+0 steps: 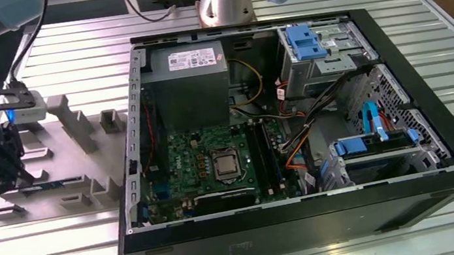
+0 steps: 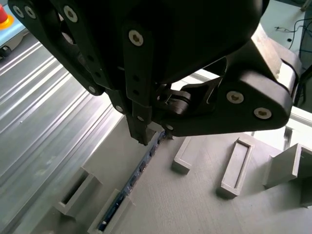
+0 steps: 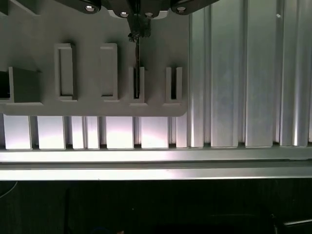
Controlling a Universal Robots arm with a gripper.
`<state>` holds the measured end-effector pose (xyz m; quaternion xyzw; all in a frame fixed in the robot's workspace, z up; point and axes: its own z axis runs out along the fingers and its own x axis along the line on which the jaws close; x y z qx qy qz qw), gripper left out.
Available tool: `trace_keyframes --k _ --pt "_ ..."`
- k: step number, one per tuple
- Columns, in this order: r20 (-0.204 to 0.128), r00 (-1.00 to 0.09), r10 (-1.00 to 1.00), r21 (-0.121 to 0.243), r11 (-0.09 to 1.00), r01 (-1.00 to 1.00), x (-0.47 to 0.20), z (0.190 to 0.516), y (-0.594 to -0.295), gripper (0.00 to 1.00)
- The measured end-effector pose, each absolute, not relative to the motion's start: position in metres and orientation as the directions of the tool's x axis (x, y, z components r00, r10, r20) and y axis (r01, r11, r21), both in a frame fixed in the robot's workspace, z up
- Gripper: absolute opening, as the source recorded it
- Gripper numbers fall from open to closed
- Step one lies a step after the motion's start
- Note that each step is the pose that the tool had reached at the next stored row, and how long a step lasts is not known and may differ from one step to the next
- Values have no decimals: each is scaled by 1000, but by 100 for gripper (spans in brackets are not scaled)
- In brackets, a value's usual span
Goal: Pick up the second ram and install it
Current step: 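Pick up the second ram and move it above second insertion slot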
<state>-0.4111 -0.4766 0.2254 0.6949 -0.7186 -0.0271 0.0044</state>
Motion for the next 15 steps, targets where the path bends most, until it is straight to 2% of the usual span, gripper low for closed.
trace_keyframes --k 15 --pt "-37 -34 -999 45 33 -998 -413 218 -475 11"
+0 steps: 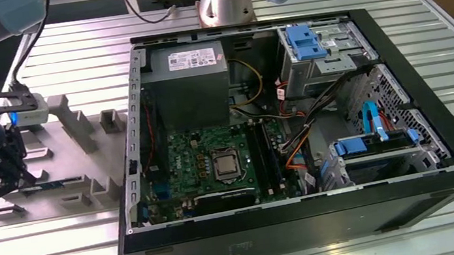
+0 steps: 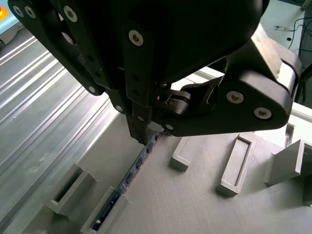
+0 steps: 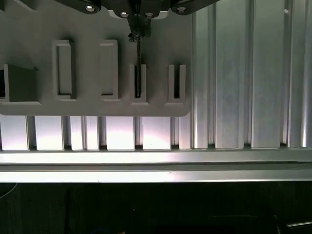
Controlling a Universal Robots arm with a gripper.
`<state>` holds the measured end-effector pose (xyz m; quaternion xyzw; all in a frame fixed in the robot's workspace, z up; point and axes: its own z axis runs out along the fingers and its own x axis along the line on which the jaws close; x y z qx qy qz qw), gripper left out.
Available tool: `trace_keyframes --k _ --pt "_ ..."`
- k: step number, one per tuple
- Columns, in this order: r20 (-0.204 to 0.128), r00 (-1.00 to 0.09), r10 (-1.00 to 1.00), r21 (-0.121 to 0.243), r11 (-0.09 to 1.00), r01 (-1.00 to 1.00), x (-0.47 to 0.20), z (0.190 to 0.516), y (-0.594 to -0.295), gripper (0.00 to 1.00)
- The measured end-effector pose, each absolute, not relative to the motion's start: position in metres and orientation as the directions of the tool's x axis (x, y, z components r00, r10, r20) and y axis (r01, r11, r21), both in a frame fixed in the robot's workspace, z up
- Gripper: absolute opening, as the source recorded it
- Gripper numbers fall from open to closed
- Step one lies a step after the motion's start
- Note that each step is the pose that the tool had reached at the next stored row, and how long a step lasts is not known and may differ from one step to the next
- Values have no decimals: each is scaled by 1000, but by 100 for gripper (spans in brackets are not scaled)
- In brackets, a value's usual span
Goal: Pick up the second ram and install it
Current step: 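Pick up the second ram and move it above second insertion slot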
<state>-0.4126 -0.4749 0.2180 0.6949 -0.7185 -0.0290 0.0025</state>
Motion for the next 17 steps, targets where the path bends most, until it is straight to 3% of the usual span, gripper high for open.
trace_keyframes --k 13,16,17 --pt "-37 9 -999 45 -10 -999 -416 215 -473 11" --pt "-37 9 -999 45 -10 -999 -416 215 -473 17" --pt "-37 9 -999 45 -10 -999 -416 215 -473 23"
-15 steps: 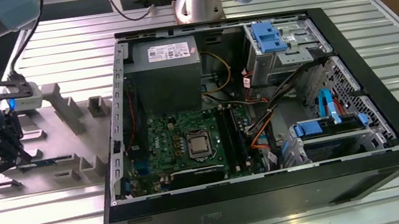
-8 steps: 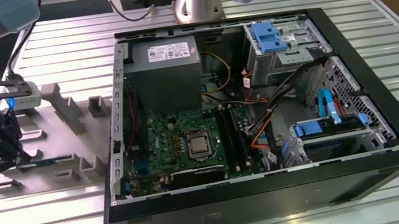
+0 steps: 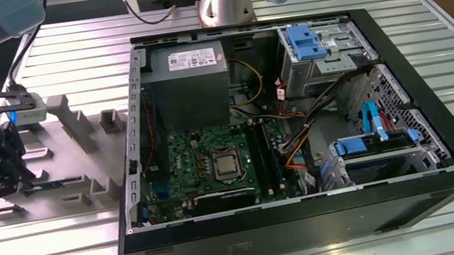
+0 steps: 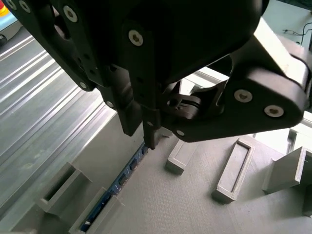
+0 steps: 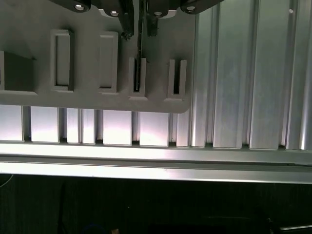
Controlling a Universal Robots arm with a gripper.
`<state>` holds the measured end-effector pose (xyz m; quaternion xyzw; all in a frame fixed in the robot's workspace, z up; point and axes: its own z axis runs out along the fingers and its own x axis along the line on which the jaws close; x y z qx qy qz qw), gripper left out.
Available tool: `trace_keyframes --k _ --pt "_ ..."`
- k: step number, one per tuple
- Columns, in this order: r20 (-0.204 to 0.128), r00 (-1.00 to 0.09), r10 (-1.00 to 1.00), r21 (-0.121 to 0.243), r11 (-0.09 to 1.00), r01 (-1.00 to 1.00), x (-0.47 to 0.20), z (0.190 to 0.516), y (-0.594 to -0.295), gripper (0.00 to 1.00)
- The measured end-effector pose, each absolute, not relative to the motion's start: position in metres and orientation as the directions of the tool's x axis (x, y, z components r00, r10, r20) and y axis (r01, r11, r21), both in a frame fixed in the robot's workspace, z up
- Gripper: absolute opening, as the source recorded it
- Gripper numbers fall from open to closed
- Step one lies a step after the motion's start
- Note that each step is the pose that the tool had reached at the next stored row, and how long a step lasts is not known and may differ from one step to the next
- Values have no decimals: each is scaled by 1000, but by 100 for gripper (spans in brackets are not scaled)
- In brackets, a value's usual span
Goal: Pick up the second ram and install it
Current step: 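Pick up the second ram and move it above second insertion slot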
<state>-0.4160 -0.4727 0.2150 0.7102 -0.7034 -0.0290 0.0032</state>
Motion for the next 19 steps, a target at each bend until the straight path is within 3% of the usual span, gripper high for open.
trace_keyframes --k 3,4,19 --pt "-37 9 -999 45 -10 -999 -416 215 -473 29" --pt "-37 9 -999 45 -10 -999 -416 214 -473 36" --pt "-36 9 -999 46 -10 -999 -416 199 -471 36"
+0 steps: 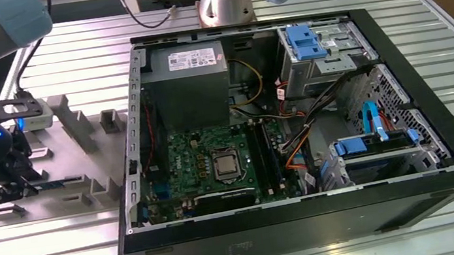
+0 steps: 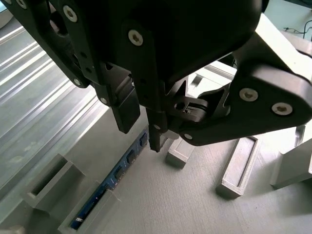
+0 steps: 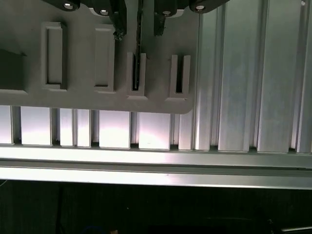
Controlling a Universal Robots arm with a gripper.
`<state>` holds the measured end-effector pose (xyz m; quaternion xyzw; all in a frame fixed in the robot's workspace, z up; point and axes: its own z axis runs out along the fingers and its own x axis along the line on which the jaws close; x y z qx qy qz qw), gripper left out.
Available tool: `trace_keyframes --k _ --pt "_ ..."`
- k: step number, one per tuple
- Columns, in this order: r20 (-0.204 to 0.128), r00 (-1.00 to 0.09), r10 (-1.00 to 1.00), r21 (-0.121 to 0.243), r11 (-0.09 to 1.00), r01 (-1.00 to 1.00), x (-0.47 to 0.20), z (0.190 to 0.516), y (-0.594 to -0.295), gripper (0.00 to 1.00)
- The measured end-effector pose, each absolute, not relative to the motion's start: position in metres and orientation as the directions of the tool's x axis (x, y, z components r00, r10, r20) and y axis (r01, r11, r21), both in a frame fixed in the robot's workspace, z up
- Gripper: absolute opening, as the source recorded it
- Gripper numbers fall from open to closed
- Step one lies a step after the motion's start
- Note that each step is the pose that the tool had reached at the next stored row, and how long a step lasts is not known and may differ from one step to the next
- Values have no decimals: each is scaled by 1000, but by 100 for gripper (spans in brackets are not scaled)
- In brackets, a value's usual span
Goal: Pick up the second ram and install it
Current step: 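Pick up the second ram and move it above second insertion slot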
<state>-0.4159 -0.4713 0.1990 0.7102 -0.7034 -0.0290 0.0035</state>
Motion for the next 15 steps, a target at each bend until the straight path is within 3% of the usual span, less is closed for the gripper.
trace_keyframes --k 6,7,14,15 --pt "-37 9 -999 45 -10 -999 -416 198 -471 34" --pt "-37 9 -999 45 -10 -999 -416 198 -471 27" --pt "-36 9 -999 46 -10 -999 -416 198 -471 26" --pt "-36 9 -999 45 -10 -999 -416 198 -471 19"
